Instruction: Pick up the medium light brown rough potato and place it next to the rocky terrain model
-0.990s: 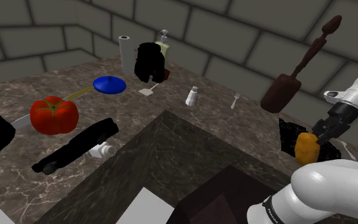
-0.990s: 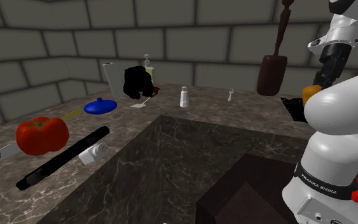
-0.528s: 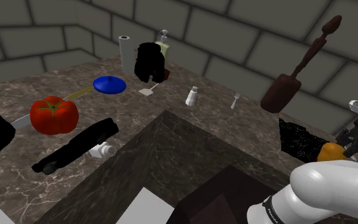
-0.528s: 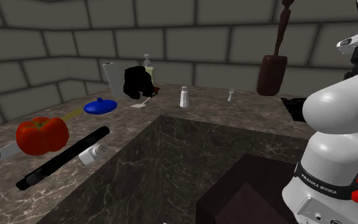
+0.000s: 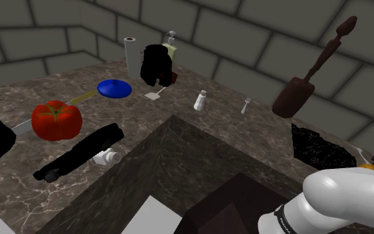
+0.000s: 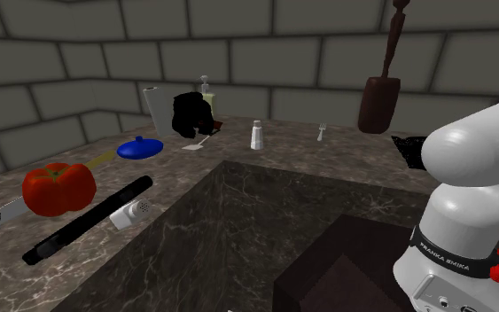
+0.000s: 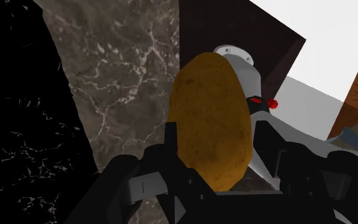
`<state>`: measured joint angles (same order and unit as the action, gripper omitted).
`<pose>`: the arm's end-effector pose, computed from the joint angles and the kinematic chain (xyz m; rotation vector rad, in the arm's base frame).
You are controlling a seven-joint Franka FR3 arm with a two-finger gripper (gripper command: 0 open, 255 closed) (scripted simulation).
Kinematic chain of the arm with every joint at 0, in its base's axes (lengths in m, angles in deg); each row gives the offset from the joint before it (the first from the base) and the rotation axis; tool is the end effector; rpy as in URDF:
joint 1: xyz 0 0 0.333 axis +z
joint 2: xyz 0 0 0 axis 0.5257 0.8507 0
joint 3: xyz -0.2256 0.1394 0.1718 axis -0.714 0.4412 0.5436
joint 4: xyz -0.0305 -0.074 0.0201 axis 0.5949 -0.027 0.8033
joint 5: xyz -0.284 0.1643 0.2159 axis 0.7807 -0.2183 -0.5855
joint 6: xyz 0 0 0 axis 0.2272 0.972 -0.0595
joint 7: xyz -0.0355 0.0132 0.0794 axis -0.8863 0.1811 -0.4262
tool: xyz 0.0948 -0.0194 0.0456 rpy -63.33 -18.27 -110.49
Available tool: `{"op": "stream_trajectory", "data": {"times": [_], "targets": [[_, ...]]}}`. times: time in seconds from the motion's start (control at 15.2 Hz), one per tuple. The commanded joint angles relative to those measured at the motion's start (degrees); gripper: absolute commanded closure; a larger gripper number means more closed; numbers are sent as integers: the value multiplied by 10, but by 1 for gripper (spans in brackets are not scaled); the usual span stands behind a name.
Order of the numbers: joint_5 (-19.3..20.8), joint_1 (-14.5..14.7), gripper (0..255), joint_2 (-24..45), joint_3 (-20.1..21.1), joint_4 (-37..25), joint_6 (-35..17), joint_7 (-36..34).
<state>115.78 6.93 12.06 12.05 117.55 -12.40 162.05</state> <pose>-0.0739 -0.3786 0.4334 -2.5726 -0.4950 -0.0911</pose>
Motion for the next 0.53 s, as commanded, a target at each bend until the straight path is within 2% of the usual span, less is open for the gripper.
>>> {"op": "stream_trajectory", "data": {"times": [0.0, 0.46], "targets": [[8, 3, 255, 2, -13, 6, -12, 3], [30, 13, 255, 6, -53, 42, -62, 2]]}}
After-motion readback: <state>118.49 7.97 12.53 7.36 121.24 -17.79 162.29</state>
